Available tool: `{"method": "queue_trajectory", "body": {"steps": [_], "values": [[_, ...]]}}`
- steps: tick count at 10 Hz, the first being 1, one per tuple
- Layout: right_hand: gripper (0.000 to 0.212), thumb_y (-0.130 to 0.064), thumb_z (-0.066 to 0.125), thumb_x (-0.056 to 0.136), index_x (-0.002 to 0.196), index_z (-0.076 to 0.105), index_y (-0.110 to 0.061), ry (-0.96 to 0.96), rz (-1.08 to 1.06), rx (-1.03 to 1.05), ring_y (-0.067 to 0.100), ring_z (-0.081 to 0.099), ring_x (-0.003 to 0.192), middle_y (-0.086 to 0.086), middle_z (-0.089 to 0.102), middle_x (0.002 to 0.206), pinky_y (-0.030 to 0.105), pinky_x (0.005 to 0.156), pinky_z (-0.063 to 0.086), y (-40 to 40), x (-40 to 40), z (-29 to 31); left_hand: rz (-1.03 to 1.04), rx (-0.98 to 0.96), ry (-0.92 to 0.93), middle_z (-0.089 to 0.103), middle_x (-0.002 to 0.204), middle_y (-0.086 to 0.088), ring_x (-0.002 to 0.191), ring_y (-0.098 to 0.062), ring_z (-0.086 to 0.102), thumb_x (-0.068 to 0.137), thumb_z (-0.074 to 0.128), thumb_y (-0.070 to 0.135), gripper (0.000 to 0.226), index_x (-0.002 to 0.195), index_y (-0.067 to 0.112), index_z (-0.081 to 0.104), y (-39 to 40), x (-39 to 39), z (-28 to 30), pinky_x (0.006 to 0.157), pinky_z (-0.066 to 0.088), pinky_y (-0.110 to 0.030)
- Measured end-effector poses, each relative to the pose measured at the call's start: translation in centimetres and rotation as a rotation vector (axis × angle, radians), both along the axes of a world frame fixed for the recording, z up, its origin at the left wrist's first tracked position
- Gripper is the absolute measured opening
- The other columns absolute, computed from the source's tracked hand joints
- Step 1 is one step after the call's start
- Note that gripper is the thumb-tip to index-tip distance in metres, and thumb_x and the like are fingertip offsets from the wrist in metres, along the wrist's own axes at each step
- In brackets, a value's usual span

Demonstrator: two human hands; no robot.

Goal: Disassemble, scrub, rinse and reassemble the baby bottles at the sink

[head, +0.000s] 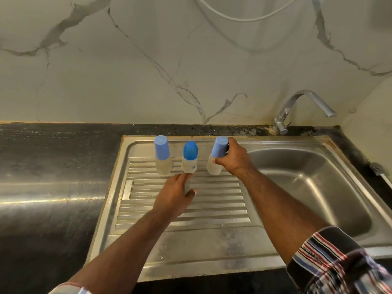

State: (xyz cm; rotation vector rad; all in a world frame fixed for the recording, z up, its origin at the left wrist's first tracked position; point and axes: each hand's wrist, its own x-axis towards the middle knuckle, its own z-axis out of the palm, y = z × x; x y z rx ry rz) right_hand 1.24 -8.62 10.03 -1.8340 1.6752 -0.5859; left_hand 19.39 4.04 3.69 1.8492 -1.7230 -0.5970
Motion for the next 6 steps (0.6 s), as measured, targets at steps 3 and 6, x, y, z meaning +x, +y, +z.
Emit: {"method": "queue_trajectory", "body": {"steps": [3,6], "values": [[0.08,-0.02,0.09,0.072,0.14,0.047,-0.015,-0.009,-0.016,0.072,0.025,0.056,0.125,0.006,0.06,0.138,0.04,0.103,0.046,-0.32,0.12,-0.47,-0.009,-0.015,-0.036,0.057,0.14,0.0,0.128,-0.021,0.053,0.09,0.073,0.032,0.059,0.144,0.024,0.051,-0.24,0.43,-0.76,0.105,0.046,-0.032],[0.077,-0.02,0.09,0.071,0.136,0.05,-0.017,0.0,-0.01,0.093,0.022,0.058,0.118,0.003,0.062,0.133,0.03,0.09,0.042,0.06,-0.28,-0.61,-0.02,-0.042,-0.093,0.053,0.144,0.002,0.13,-0.02,0.049,0.091,0.072,0.035,0.062,0.147,0.025,0.048,-0.01,0.59,-1.06,0.106,0.045,-0.031]]}}
